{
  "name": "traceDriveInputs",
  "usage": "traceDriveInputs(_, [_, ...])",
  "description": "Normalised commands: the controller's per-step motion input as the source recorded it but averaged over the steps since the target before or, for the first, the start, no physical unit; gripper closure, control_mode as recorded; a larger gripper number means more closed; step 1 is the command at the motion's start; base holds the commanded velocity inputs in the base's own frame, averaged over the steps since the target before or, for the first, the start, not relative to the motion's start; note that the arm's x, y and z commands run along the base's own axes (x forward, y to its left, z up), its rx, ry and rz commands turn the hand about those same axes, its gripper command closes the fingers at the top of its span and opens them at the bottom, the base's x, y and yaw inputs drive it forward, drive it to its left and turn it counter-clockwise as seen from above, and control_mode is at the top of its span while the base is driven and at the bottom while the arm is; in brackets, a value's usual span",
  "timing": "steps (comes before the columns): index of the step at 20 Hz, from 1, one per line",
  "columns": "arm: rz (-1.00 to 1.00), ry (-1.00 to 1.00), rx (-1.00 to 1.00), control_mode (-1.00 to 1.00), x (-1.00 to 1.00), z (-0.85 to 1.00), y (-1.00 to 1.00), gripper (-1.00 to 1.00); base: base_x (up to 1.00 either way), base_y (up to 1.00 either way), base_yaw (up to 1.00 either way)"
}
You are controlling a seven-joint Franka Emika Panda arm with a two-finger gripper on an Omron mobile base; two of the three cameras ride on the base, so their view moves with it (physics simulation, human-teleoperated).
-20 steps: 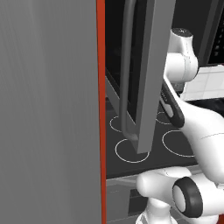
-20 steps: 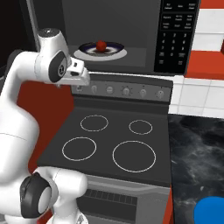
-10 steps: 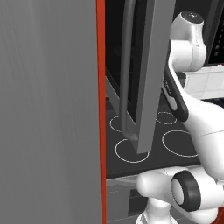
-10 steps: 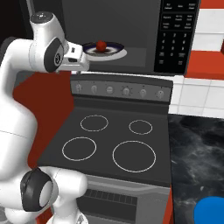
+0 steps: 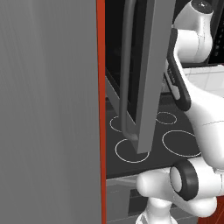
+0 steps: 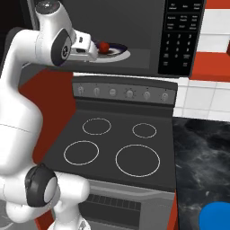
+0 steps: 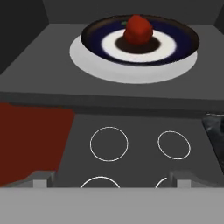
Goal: Pick the bell pepper from the microwave and place it on plate located on the counter.
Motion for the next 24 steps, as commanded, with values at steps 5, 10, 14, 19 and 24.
traceDriveInputs(5, [-0.02, -0.06, 0.00, -1.00, 0.31, 0.12, -0.12, -1.00, 0.00, 0.00, 0.00])
traceDriveInputs(10, [-0.03, -0.05, 0.00, -1.00, 0.39, 0.00, -0.09, -1.00, 0.00, 0.00, 0.00])
traceDriveInputs(14, [-0.02, -0.15, 0.00, -1.00, 0.61, -0.09, -0.10, -1.00, 0.00, 0.00, 0.00])
traceDriveInputs(19, [-0.01, -0.24, 0.00, -1.00, 0.31, -0.24, -0.01, -1.00, 0.00, 0.00, 0.00])
traceDriveInputs(24, [-0.02, -0.10, 0.03, -1.00, 0.61, 0.00, -0.04, -1.00, 0.00, 0.00, 0.00])
